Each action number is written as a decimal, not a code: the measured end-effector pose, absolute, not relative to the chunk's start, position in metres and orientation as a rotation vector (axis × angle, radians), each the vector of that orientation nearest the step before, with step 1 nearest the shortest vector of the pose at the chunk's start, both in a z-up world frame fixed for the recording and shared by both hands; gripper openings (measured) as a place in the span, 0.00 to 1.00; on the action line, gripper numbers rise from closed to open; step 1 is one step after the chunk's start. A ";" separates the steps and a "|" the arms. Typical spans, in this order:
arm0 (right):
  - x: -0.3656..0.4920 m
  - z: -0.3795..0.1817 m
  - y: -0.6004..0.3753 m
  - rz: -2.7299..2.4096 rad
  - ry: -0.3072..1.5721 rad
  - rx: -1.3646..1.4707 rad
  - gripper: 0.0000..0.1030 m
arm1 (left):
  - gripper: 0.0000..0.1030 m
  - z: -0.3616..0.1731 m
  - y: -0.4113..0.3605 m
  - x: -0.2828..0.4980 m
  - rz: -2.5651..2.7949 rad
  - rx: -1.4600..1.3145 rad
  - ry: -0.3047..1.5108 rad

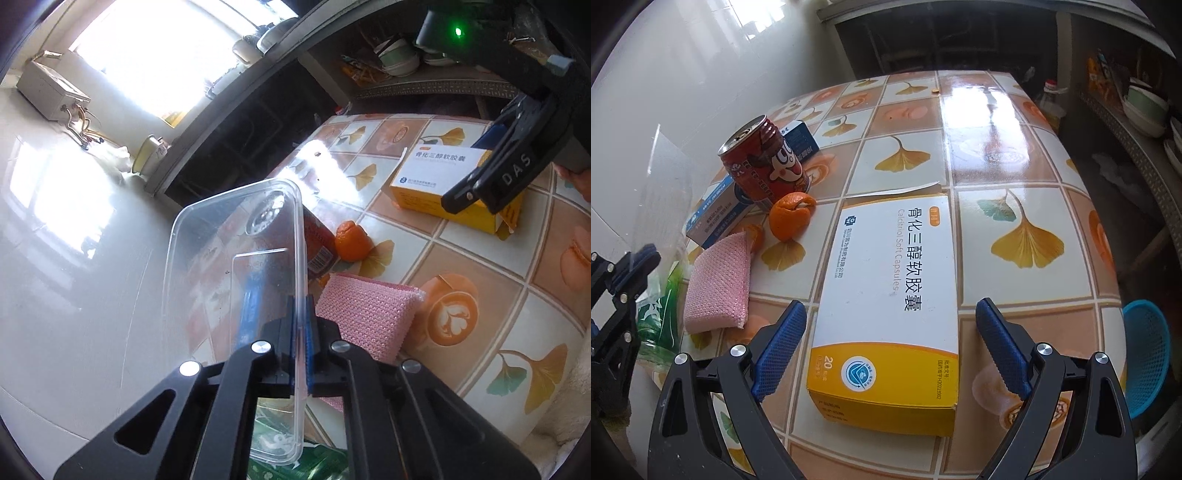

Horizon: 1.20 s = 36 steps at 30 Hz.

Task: Collect trash
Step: 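Grasp the clear plastic box with the left tool while the right tool grasps the white-yellow medicine box, then carry the medicine box and plastic box toward the blue wastebasket with both tools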

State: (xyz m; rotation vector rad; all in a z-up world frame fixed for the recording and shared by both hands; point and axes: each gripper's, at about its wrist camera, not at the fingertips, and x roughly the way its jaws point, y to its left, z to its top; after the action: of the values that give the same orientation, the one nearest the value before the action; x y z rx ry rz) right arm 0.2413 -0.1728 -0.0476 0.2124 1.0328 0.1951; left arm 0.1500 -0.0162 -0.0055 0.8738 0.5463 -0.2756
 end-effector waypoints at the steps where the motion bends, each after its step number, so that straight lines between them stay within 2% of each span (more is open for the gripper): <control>1: 0.242 -0.048 -0.172 0.193 1.035 0.206 0.86 | 0.03 -0.001 -0.016 0.148 -0.276 0.868 0.531; 11: 0.243 -0.057 -0.147 0.089 1.040 0.020 0.87 | 0.03 0.027 -0.021 0.134 -0.272 0.822 0.419; 14: 0.241 -0.058 -0.145 0.074 1.040 -0.006 0.80 | 0.03 0.036 -0.021 0.132 -0.263 0.804 0.397; 17: 0.239 -0.055 -0.145 0.078 1.035 -0.004 0.67 | 0.03 0.040 -0.021 0.129 -0.256 0.791 0.386; 25: 0.234 -0.048 -0.164 0.081 1.026 0.102 0.66 | 0.03 0.041 -0.024 0.124 -0.260 0.752 0.374; 36: 0.204 -0.011 -0.221 0.051 0.924 0.280 0.66 | 0.03 0.052 -0.048 0.093 -0.315 0.673 0.346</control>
State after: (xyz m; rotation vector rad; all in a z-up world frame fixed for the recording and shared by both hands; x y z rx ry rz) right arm 0.2036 -0.2215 -0.0106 0.2797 0.9236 0.0514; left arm 0.0928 -0.0480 0.0524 0.6735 0.3461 -0.3150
